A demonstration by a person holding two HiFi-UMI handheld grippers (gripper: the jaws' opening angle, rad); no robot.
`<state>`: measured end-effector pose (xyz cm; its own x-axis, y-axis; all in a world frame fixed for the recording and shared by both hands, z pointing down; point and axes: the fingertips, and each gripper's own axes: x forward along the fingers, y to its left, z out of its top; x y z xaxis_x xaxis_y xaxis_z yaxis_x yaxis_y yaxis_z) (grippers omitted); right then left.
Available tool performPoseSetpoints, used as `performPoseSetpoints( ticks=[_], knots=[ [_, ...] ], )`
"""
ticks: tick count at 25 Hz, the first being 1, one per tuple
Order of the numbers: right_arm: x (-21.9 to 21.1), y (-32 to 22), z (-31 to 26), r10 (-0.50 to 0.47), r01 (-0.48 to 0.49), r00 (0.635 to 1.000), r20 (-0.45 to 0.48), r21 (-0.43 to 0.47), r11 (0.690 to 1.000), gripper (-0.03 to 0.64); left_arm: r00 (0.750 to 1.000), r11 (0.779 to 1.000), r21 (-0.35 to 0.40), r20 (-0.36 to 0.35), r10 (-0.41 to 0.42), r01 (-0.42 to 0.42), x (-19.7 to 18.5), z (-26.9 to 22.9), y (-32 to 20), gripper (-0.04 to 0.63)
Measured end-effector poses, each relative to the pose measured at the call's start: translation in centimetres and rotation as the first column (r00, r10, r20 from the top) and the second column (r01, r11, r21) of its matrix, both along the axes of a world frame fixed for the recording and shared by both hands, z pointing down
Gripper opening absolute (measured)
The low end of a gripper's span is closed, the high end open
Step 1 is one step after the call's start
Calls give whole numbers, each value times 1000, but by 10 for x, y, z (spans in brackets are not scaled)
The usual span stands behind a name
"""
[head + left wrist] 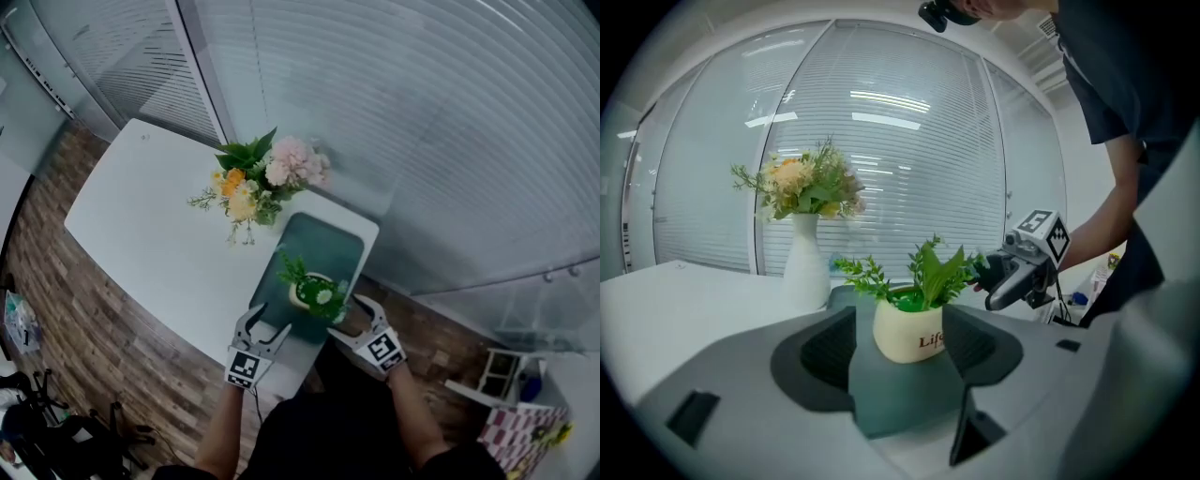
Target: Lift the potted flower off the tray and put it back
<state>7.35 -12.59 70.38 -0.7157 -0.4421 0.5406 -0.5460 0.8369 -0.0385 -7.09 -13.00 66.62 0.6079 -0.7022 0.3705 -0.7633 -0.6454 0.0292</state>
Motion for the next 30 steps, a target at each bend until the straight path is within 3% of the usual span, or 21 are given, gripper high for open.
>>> performPoseSetpoints(
  ticks=[5, 13, 19, 30],
  knots=[
    [-1, -10, 14, -39, 38, 999, -31, -15, 999, 371, 998, 998, -36, 42, 47, -46, 2, 26, -11, 268],
    [-14, -22, 22, -139, 139, 990, 5, -15, 990, 388, 987, 992, -72, 114, 113, -106, 13, 53, -18, 268],
    [-20, -33, 25, -181, 181, 984, 0, -15, 983, 394, 984, 985, -110, 104, 145, -134, 17, 61, -25, 268],
    [-32, -33, 34, -252, 251, 968, -9, -43, 967, 394, 959, 966, -142, 157, 237, -216, 30, 69, -20, 268]
  ],
)
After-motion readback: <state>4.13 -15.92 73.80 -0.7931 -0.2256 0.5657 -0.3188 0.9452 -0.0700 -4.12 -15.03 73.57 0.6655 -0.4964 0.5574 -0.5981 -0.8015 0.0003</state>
